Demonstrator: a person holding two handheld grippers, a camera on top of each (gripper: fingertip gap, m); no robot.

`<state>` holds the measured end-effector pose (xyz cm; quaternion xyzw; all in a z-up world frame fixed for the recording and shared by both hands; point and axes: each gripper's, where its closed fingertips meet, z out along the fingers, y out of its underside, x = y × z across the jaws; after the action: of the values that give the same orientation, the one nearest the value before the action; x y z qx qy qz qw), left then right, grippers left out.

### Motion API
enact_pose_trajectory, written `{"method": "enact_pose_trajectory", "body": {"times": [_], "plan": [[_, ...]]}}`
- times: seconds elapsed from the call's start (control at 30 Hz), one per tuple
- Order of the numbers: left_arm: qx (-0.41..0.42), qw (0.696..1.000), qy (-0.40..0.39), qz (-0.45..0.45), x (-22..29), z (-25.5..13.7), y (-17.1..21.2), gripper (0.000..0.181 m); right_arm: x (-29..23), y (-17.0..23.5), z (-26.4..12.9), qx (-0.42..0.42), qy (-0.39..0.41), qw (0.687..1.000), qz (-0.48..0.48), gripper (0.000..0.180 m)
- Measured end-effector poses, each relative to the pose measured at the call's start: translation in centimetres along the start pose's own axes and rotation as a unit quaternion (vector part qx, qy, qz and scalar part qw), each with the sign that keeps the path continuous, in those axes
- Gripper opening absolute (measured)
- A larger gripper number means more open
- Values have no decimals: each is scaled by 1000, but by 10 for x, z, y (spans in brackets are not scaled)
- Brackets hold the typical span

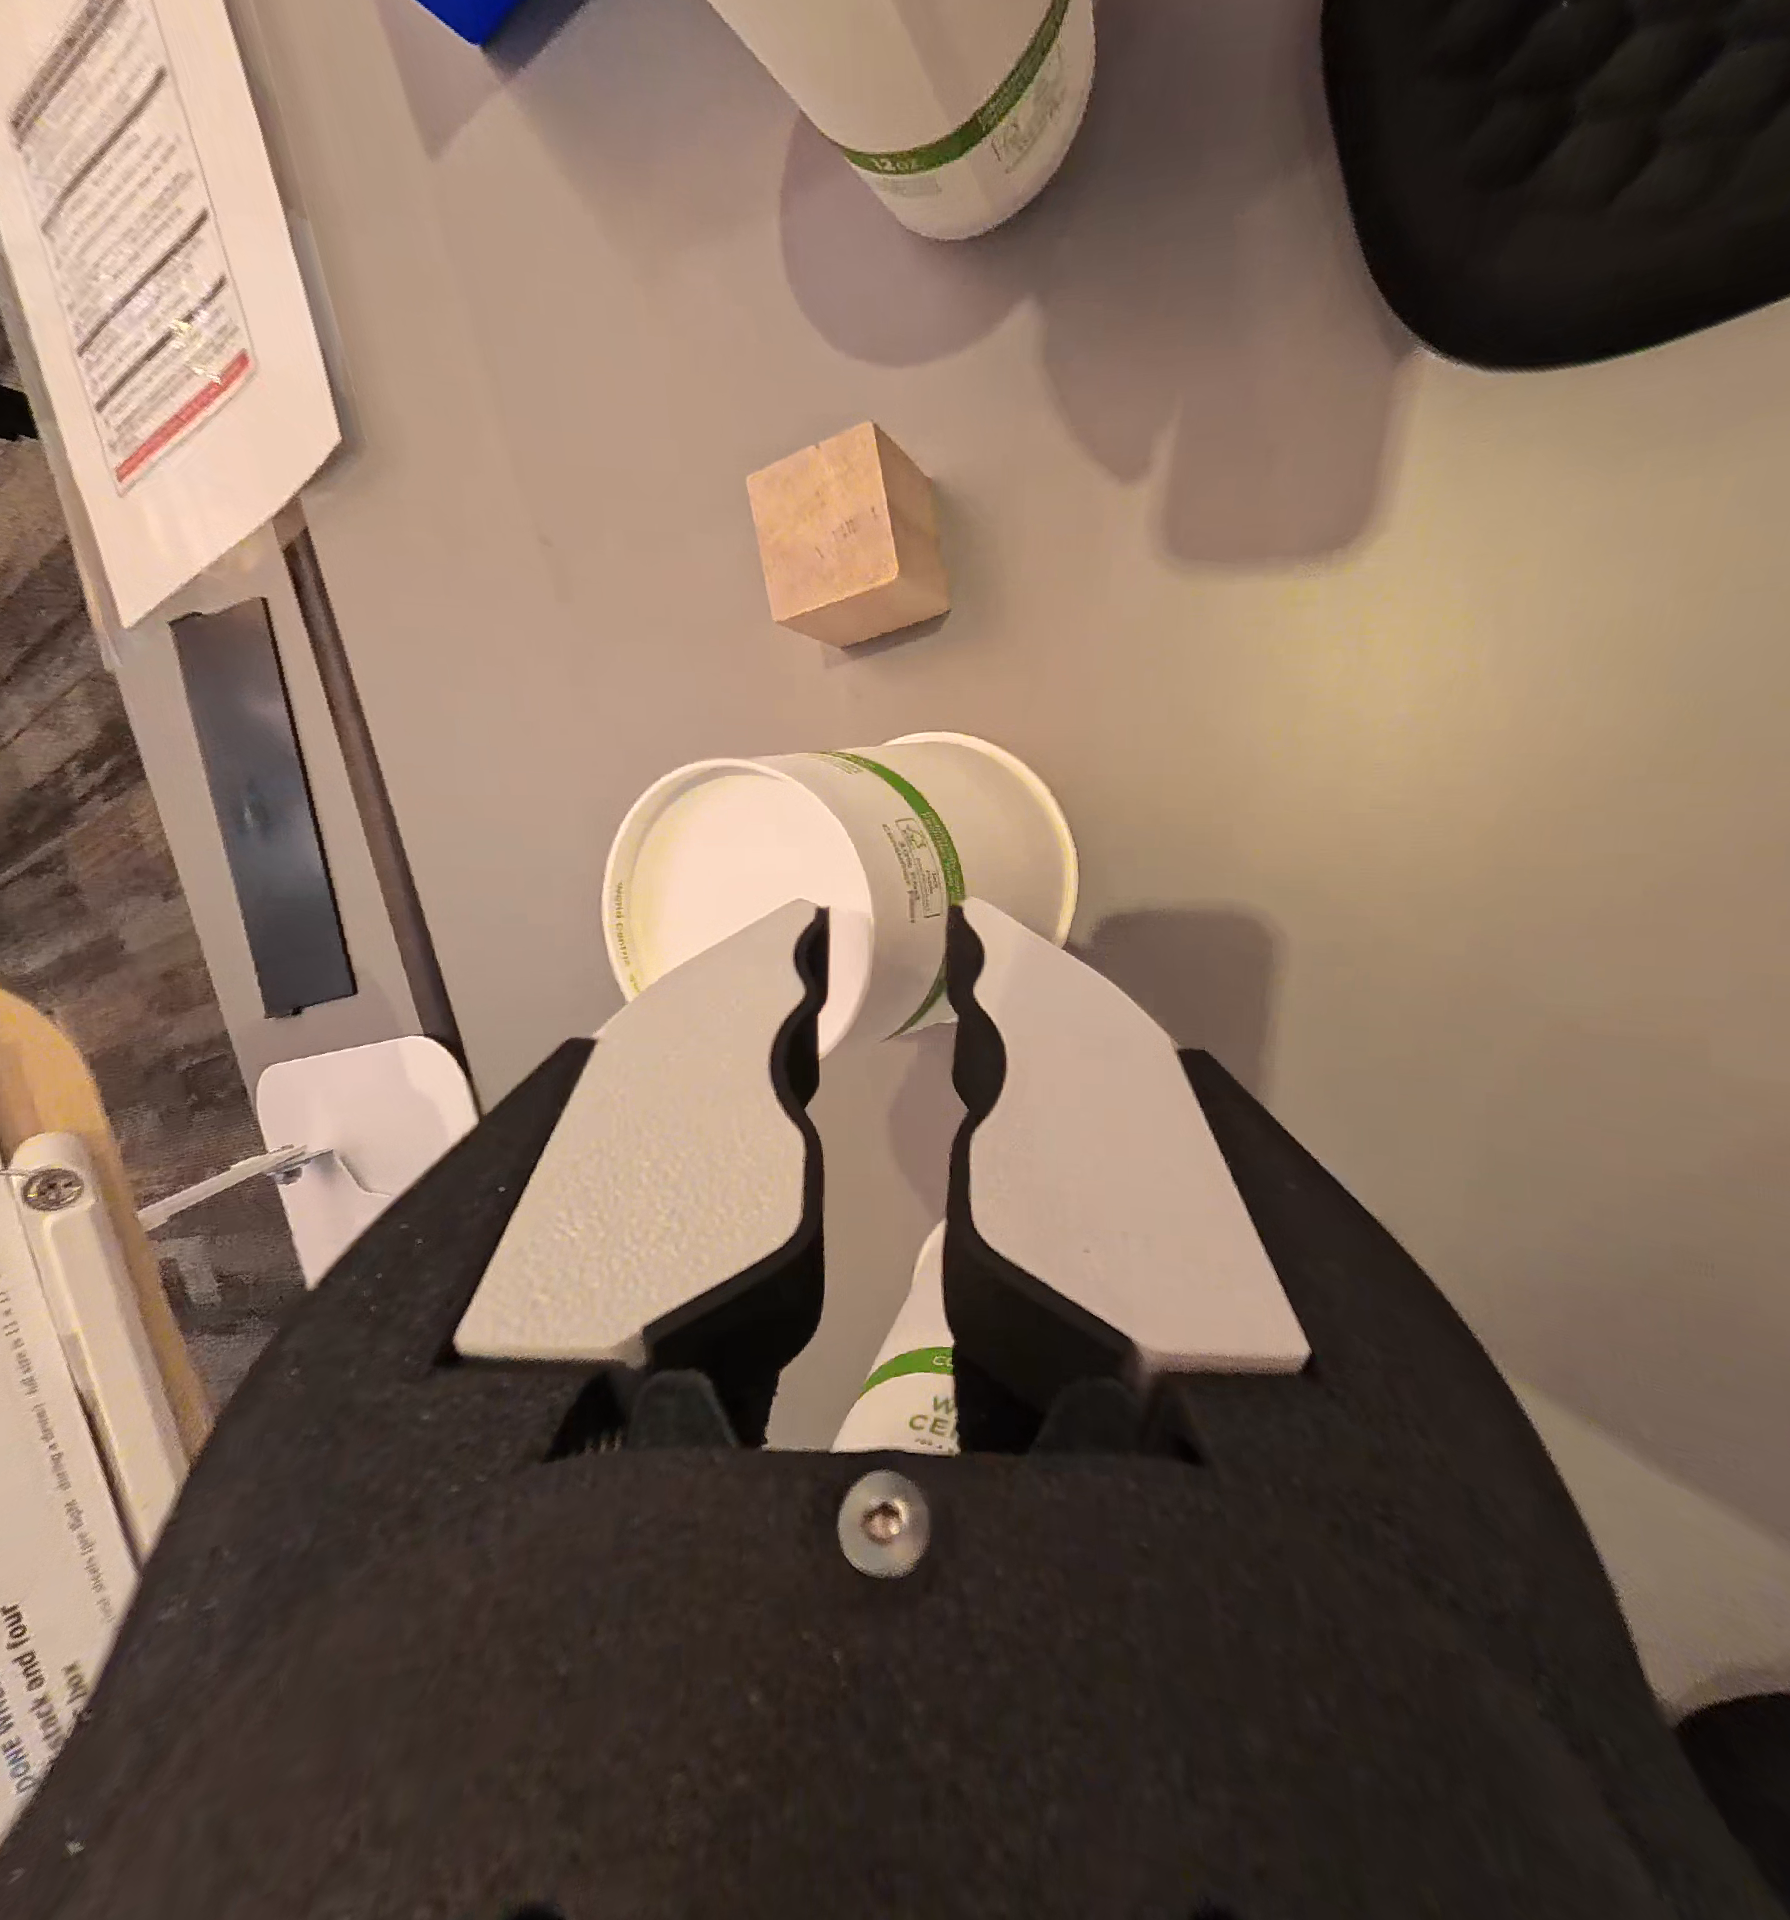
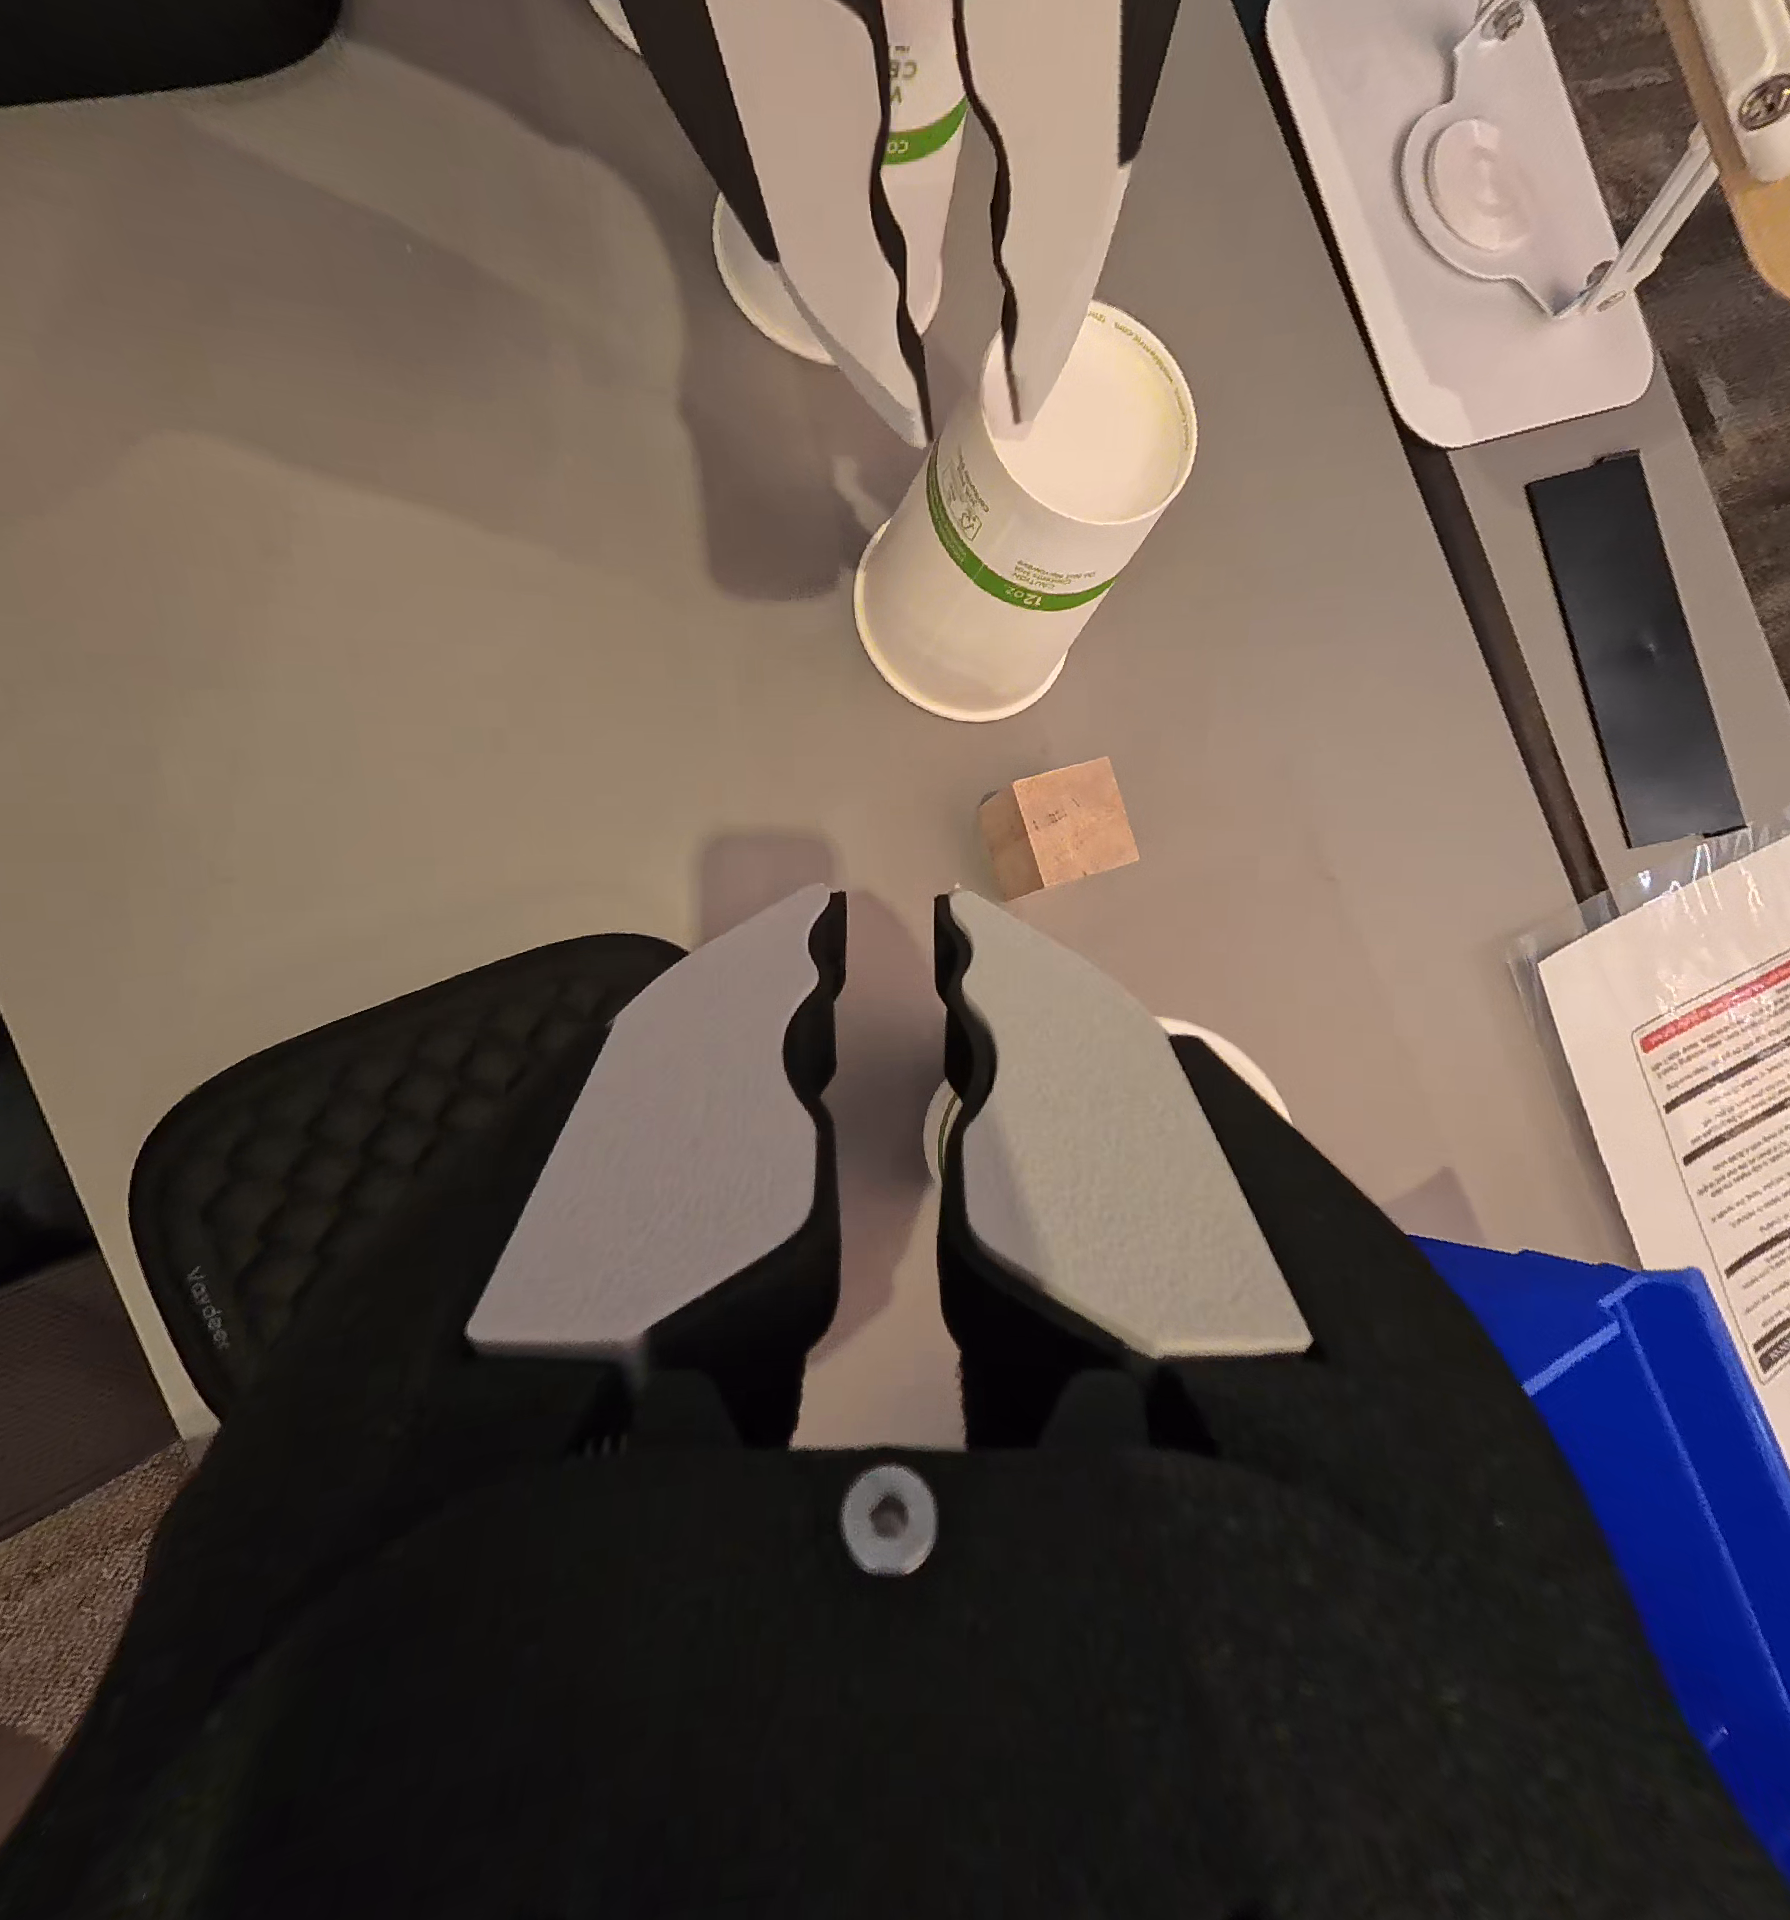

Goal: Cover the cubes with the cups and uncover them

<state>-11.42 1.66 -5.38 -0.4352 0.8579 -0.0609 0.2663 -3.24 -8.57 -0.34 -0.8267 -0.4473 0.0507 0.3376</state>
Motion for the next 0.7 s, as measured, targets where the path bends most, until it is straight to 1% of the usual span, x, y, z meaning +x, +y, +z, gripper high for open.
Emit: {"method": "enact_pose_trajectory", "body": {"times": [0.03, 0.17, 0.23, 0.43, 0.5, 0.7], "plan": [[-7, 1000, 2, 2, 0, 2, 1, 21, 0, 1, -1, 2, 1, 1000, 1, 15], [-21, 1000, 1, 5, -1, 6, 5, 19, 0, 3, -1, 6, 0, 1000, 4, 15], [-20, 1000, -2, 2, -3, 6, 4, 14, 0, 4, 0, 6, -1, 1000, 6, 15], [-24, 999, -20, 5, -5, 6, 4, 10, 1, 5, 3, 8, -4, 1000, 8, 15], [-22, 1000, -18, 4, -4, 4, 3, 5, 1, 4, 4, 10, -4, 1000, 9, 15], [-14, 1000, -16, -12, -3, -1, 2, 5, 0, 4, 5, 13, -8, 1000, 10, 15]]}}
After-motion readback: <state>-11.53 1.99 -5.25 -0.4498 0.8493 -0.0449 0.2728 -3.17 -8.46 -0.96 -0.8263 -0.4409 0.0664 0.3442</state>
